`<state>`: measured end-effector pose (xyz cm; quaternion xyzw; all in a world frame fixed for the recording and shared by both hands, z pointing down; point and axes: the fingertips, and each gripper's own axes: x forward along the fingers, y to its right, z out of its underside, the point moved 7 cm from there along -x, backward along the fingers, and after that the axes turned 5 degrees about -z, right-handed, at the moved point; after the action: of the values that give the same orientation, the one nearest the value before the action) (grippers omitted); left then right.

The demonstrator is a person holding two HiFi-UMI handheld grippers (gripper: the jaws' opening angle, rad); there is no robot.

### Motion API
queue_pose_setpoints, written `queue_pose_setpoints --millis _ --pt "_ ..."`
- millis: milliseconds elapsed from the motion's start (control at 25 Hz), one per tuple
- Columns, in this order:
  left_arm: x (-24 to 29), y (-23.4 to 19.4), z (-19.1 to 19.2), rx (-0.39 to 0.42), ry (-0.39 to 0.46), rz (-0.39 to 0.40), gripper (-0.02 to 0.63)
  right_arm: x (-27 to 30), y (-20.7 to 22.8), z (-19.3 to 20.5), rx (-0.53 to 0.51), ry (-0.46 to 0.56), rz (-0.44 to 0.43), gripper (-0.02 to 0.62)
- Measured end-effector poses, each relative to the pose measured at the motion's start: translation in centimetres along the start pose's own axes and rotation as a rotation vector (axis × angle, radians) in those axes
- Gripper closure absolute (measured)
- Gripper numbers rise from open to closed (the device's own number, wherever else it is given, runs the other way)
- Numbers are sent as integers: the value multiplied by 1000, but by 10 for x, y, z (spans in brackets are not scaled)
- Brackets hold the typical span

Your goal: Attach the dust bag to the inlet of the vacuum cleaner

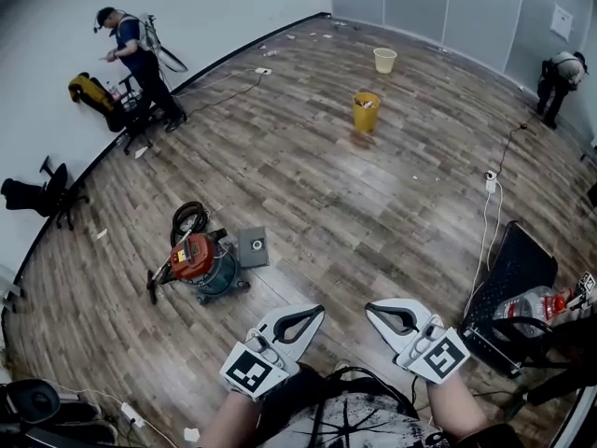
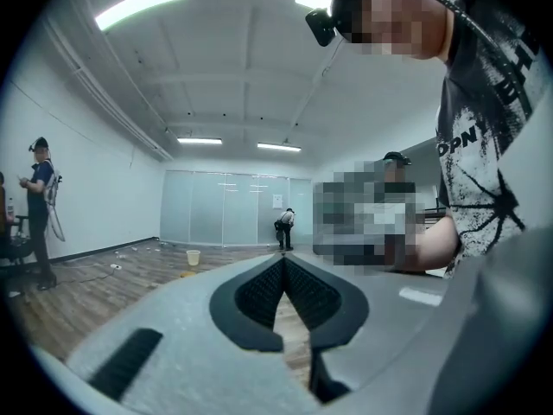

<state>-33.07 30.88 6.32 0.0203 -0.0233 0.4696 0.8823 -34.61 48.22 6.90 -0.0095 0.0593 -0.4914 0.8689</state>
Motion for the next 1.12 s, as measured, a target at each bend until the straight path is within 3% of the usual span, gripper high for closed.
queue_pose_setpoints --millis 360,880,1120 --pt "21 -51 10 -20 -24 -35 607 43 46 17 13 -27 -53 591" --pt "78 -213 5 -13 5 80 607 166 156 27 -11 -24 10 591" --pt "87 -277 12 3 2 101 607 222 187 41 -21 -52 14 591"
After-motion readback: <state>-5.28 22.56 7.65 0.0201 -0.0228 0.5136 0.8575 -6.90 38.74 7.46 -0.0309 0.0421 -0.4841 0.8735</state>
